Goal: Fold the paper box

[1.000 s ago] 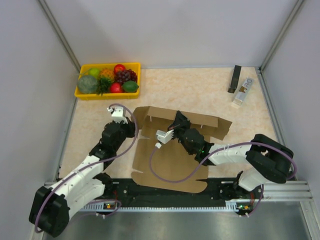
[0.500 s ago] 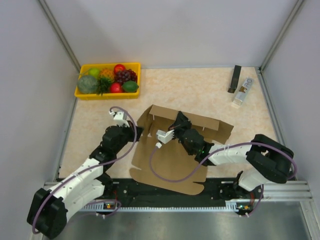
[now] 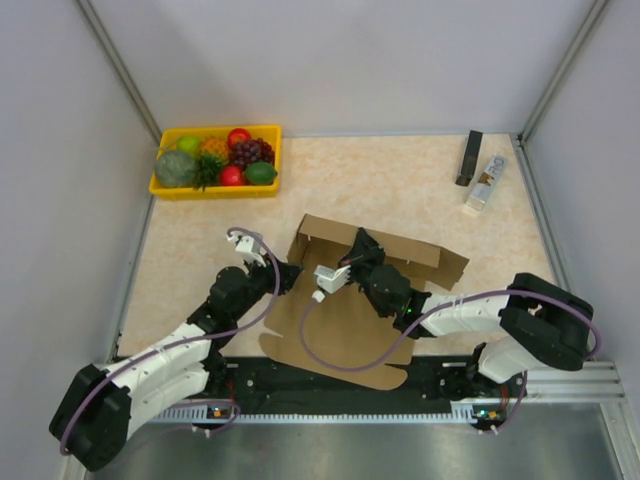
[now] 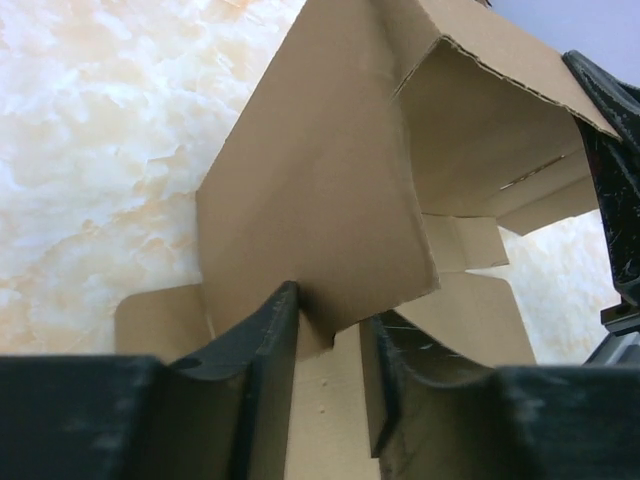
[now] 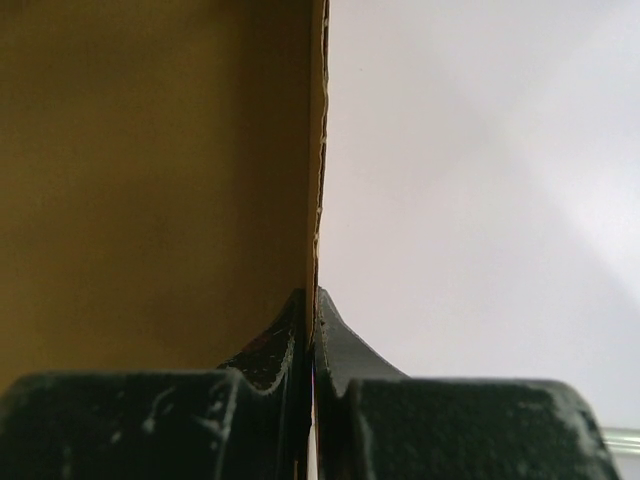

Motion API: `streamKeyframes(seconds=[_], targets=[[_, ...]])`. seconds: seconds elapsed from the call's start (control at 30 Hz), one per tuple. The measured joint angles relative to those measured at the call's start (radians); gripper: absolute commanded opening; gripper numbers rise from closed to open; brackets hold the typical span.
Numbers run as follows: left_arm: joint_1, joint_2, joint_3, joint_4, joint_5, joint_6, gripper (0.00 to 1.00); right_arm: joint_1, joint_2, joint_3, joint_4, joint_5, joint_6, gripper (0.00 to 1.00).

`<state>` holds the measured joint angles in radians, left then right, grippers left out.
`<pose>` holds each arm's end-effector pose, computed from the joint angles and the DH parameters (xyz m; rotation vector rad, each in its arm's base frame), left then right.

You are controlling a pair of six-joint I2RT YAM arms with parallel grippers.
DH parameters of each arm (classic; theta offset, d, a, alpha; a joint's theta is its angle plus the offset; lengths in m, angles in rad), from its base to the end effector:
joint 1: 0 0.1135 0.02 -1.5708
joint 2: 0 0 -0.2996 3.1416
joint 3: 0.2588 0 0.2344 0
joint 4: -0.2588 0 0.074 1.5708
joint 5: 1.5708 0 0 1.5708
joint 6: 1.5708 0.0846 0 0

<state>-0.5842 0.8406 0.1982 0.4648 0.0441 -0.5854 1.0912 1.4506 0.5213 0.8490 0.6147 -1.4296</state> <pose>0.1594 -0.1099 0.2210 0.0328 1.8342 -0.8807 0.1865 0.2529 0.2538 -1.4012 0.9490 -0.7605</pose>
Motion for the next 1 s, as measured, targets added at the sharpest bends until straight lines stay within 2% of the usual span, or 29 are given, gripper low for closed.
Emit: streamKeyframes(seconds=[0.2, 0.27, 0.43, 0.57, 0.6, 0.63, 0.77, 1.0], targets=[[-0.001, -0.063, -0.001, -0.030, -0.009, 0.013, 0.52, 0.011, -0.017, -0.013, -0.001, -0.013, 0.008, 0.00], [-0.001, -0.110, -0.001, -0.044, -0.016, 0.016, 0.53, 0.013, -0.018, -0.013, -0.001, -0.018, 0.010, 0.00], [-0.001, -0.233, 0.000, -0.113, -0.074, 0.028, 0.41, 0.015, -0.018, -0.013, -0.001, -0.025, 0.010, 0.00], [-0.001, -0.312, 0.016, -0.217, -0.126, 0.041, 0.39, 0.015, -0.018, -0.013, -0.002, -0.032, 0.010, 0.00], [-0.001, -0.329, 0.020, -0.233, -0.136, 0.045, 0.41, 0.015, -0.018, -0.013, -0.001, -0.034, 0.010, 0.00], [-0.001, -0.349, 0.025, -0.254, -0.150, 0.051, 0.50, 0.015, -0.018, -0.013, -0.001, -0.034, 0.010, 0.00], [-0.001, -0.412, 0.081, -0.369, -0.244, 0.072, 0.62, 0.015, -0.018, -0.013, -0.001, -0.036, 0.010, 0.00], [-0.001, -0.402, 0.233, -0.480, -0.367, 0.082, 0.63, 0.015, -0.018, -0.013, -0.002, -0.037, 0.010, 0.00]])
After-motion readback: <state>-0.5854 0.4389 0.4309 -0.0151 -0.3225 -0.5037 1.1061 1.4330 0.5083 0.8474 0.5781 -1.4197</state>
